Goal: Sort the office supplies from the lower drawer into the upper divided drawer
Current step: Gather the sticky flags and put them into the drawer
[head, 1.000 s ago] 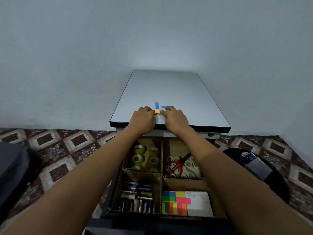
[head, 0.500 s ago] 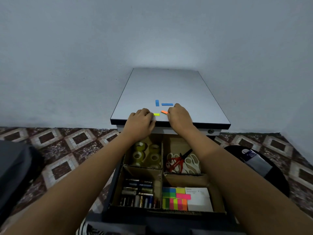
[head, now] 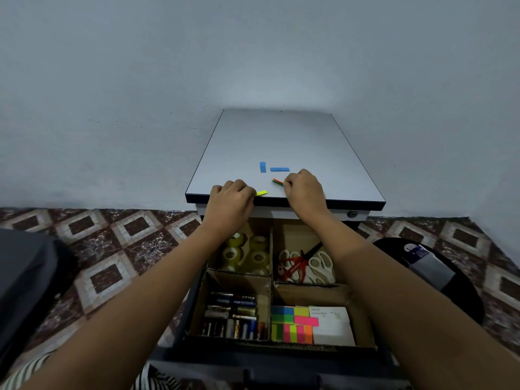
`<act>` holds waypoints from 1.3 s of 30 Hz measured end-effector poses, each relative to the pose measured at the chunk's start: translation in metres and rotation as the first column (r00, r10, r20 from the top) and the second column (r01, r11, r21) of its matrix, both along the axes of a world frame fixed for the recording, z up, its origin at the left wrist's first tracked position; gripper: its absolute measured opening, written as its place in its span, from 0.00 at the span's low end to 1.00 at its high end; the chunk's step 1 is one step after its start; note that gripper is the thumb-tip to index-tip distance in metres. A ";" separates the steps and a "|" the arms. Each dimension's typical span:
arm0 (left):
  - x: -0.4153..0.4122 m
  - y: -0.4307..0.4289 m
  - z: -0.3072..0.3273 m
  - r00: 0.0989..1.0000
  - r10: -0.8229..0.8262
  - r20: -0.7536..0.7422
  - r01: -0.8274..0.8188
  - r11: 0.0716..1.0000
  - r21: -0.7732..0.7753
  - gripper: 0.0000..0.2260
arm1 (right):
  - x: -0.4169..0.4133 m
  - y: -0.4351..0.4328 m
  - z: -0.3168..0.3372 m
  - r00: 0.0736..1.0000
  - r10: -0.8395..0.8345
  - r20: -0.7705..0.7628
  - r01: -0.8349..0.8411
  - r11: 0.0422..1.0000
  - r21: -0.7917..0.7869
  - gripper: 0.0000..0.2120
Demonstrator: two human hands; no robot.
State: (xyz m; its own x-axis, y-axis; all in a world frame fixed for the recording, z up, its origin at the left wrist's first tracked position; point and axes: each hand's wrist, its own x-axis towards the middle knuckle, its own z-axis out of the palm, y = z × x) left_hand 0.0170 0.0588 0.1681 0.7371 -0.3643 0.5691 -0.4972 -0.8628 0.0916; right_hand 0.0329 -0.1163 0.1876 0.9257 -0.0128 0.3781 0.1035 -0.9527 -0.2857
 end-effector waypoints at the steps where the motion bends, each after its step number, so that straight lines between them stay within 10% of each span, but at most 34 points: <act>1: -0.001 0.000 0.000 1.000 0.009 -0.010 -0.009 1.000 -0.019 0.06 | 0.000 0.000 0.001 1.000 -0.005 -0.004 0.005 0.999 0.033 0.14; 16: -0.013 -0.011 0.004 0.988 0.001 -0.151 -0.046 0.955 -0.292 0.09 | -0.009 0.006 0.004 0.997 -0.051 0.053 0.040 0.982 0.182 0.13; 25: -0.050 -0.013 -0.003 0.932 -0.107 -0.347 -0.095 0.851 -0.517 0.07 | -0.050 -0.001 0.006 0.995 -0.003 0.098 -0.052 0.831 0.553 0.07; 39: -0.135 -0.010 -0.065 0.645 -0.213 -0.734 -0.221 0.868 -0.446 0.04 | -0.167 -0.051 -0.090 0.908 0.099 -0.407 0.145 0.837 0.527 0.07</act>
